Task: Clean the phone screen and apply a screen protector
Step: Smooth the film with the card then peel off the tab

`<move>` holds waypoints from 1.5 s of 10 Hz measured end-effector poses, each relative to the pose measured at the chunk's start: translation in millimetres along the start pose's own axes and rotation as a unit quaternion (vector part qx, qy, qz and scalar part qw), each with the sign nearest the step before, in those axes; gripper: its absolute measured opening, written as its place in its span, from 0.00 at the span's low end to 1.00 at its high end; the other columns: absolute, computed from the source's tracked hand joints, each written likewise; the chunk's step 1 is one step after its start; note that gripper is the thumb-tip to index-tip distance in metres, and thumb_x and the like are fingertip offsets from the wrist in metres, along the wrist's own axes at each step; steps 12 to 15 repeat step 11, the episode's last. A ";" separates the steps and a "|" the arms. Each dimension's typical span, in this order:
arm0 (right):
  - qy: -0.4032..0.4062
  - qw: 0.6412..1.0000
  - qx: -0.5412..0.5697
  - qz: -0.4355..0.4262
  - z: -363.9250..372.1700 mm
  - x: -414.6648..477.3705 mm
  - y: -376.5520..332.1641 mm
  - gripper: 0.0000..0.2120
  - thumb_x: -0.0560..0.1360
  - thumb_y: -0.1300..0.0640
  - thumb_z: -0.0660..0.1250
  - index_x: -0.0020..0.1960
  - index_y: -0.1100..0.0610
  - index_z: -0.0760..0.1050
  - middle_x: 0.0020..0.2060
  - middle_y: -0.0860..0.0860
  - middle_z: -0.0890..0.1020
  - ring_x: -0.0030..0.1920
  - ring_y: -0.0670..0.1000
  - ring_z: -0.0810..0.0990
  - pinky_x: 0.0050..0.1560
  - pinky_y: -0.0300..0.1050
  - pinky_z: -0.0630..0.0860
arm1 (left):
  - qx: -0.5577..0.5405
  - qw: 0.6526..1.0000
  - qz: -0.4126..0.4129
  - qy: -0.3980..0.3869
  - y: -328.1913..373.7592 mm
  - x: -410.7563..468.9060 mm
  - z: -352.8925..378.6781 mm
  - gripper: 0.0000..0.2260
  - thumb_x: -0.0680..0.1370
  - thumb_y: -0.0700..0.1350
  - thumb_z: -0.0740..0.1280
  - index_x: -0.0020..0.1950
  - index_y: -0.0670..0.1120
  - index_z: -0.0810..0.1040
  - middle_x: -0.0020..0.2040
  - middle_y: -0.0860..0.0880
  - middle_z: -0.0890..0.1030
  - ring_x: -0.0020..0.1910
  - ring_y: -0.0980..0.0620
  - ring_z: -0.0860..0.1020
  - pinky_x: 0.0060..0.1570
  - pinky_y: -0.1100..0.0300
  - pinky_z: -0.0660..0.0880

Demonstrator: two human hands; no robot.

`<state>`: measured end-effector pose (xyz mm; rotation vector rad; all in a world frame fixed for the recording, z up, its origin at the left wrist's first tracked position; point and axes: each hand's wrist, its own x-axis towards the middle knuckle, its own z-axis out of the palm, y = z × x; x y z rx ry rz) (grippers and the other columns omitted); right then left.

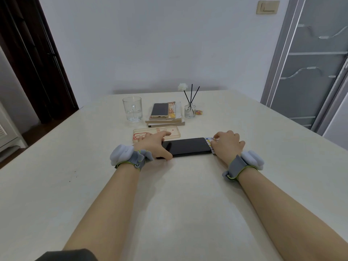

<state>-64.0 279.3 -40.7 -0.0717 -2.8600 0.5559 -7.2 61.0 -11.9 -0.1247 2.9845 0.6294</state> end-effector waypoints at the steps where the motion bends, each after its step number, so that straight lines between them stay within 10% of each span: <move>1: -0.006 1.000 -0.017 0.006 -1.9 -3.1 -2.3 0.15 0.77 0.57 0.57 0.60 0.50 0.75 0.59 0.55 0.72 0.63 0.57 0.66 0.61 0.50 0.61 | -0.008 1.000 0.000 -0.001 -1.4 1.1 -0.7 0.39 0.66 0.48 0.72 0.73 0.60 0.57 0.67 0.52 0.71 0.68 0.46 0.61 0.66 0.45 0.64; 8: -0.010 0.996 0.067 -0.065 -3.1 -5.1 -7.9 0.14 0.74 0.65 0.62 0.49 0.51 0.83 0.60 0.47 0.75 0.63 0.54 0.65 0.56 0.50 0.59 | -0.081 0.997 0.009 -0.010 -17.4 8.9 -2.4 0.42 0.64 0.46 0.73 0.73 0.61 0.57 0.66 0.52 0.70 0.62 0.49 0.68 0.59 0.54 0.71; 11: 0.032 0.989 0.117 -0.080 -9.7 -8.3 -11.9 0.15 0.77 0.60 0.58 0.55 0.49 0.80 0.62 0.50 0.74 0.65 0.54 0.65 0.59 0.51 0.59 | -0.269 0.944 0.077 0.175 4.3 2.7 -24.5 0.17 0.77 0.41 0.63 0.66 0.49 0.73 0.61 0.51 0.76 0.54 0.56 0.74 0.50 0.63 0.70; 15: 0.032 0.989 0.117 -0.080 -9.7 -8.3 -11.9 0.15 0.77 0.60 0.58 0.55 0.49 0.80 0.62 0.50 0.74 0.65 0.54 0.65 0.59 0.51 0.59 | -0.269 0.944 0.077 0.175 4.3 2.7 -24.5 0.17 0.77 0.41 0.63 0.66 0.49 0.73 0.61 0.51 0.76 0.54 0.56 0.74 0.50 0.63 0.70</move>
